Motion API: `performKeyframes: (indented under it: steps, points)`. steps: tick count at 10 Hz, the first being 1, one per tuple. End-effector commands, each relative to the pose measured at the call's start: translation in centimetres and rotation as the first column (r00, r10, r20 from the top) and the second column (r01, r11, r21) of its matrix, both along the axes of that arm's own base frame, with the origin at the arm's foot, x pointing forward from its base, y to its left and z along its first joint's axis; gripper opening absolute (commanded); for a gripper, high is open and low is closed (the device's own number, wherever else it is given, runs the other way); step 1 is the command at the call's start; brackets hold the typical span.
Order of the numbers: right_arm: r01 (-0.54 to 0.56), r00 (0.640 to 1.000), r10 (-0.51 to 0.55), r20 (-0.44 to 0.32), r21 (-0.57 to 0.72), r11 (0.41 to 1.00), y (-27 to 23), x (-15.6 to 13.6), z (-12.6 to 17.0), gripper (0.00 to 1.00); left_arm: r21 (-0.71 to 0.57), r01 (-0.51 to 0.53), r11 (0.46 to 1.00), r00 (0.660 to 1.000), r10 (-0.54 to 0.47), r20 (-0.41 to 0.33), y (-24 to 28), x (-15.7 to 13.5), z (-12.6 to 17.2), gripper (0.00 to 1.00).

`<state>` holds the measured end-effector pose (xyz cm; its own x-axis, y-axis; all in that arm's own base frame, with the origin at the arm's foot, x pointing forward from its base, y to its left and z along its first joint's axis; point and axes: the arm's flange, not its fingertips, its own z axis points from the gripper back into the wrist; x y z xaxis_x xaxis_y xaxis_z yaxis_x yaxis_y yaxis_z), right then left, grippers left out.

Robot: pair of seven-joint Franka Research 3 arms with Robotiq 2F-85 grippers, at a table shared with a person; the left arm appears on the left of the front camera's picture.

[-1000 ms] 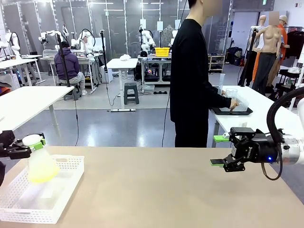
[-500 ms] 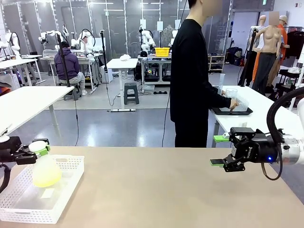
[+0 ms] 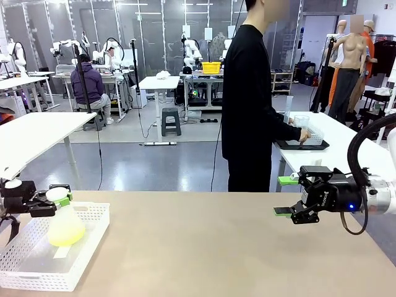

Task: Prepare the solutions needed for the experiment.
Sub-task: When the human places the Big flask in the center of the table, pick up the Big flask and place it in the left Organizing basket.

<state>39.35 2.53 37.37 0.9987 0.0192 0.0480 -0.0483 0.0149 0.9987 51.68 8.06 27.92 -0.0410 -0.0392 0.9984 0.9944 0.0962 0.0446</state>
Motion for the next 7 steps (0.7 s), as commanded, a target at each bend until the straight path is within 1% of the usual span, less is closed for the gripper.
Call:
performKeyframes:
  steps: [1,2,3,4,5,6,7]
  points:
    - [0.001,1.0,-0.001,0.013,0.008,1.0,0.02,-0.09,0.07,0.94,-0.007,-0.012,1.0,1.0,0.012,0.009,-0.2,1.07,0.26,0.02]
    - [0.001,1.0,-0.001,0.013,0.008,1.0,0.02,-0.09,0.07,0.94,-0.008,-0.008,1.0,1.0,0.008,-0.011,-0.22,1.15,0.18,0.29]
    - [0.001,1.0,-0.001,0.013,0.008,1.0,0.02,-0.09,0.07,0.94,-0.004,-0.003,1.0,1.0,0.003,-0.017,-0.16,1.32,0.11,0.41]
    - [0.001,1.0,-0.001,0.013,0.008,1.0,0.02,-0.09,0.07,0.94,0.014,-0.003,1.0,1.0,0.003,-0.02,-0.09,1.37,0.01,0.48]
    - [0.001,1.0,-0.001,0.013,0.008,1.0,0.02,-0.09,0.07,0.94,0.025,0.002,1.0,0.999,-0.001,-0.032,-0.08,1.39,-0.06,0.6]
    - [0.001,1.0,-0.001,0.013,0.008,1.0,0.02,-0.09,0.07,0.94,0.021,0.002,1.0,0.999,-0.001,-0.035,-0.08,1.48,-0.09,0.68]
    - [0.001,1.0,-0.001,0.013,0.008,1.0,0.02,-0.09,0.07,0.94,0.033,-0.013,0.999,0.999,0.014,-0.038,0.21,1.53,-0.29,0.8]
